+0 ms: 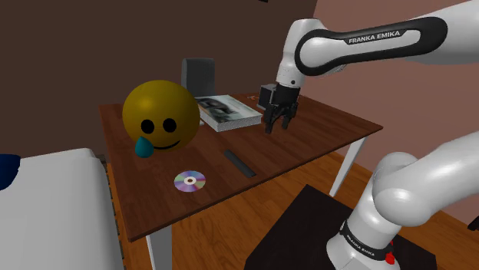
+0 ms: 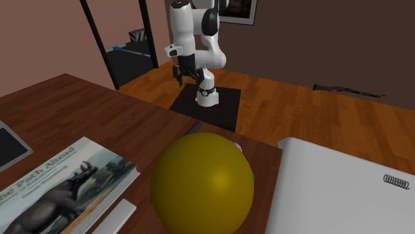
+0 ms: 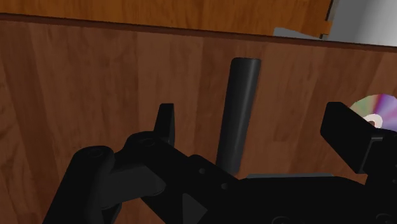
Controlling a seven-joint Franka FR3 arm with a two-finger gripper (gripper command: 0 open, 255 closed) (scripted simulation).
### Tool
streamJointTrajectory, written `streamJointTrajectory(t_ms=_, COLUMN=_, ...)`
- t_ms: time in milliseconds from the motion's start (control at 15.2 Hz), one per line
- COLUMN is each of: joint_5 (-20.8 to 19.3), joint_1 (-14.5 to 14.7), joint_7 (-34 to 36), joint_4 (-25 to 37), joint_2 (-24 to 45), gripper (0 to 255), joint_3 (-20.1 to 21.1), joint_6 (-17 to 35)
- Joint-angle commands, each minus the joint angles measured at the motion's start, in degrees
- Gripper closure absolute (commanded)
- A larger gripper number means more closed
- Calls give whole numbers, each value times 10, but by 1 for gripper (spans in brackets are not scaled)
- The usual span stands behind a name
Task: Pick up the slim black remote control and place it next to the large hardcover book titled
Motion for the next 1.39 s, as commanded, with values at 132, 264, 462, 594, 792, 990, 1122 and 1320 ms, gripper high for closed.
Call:
streamJointTrajectory(t_ms=132, joint_5=14, joint_1=1, joint_7=24, joint_4=-12, joint_2=73, gripper=0, joint_3=6, joint_6=86)
streamJointTrajectory(t_ms=264, joint_5=21, joint_1=2, joint_7=35, joint_4=-14, joint_2=111, gripper=0, joint_3=9, joint_6=127)
streamJointTrajectory(t_ms=462, joint_5=32, joint_1=4, joint_7=50, joint_4=-11, joint_2=173, gripper=0, joint_3=13, joint_6=186)
streamJointTrajectory(t_ms=594, joint_5=40, joint_1=5, joint_7=59, joint_4=-4, joint_2=216, gripper=0, joint_3=15, joint_6=224)
streamJointTrajectory(t_ms=792, joint_5=53, joint_1=8, joint_7=71, joint_4=12, joint_2=282, gripper=0, joint_3=17, joint_6=274)
streamJointTrajectory(t_ms=990, joint_5=56, joint_1=9, joint_7=69, joint_4=4, joint_2=300, gripper=0, joint_3=18, joint_6=299)
streamJointTrajectory(t_ms=1122, joint_5=58, joint_1=10, joint_7=67, joint_4=0, joint_2=312, gripper=0, joint_3=19, joint_6=316)
streamJointTrajectory(t_ms=1320, joint_5=62, joint_1=11, joint_7=65, joint_4=-4, joint_2=329, gripper=0, joint_3=20, joint_6=337)
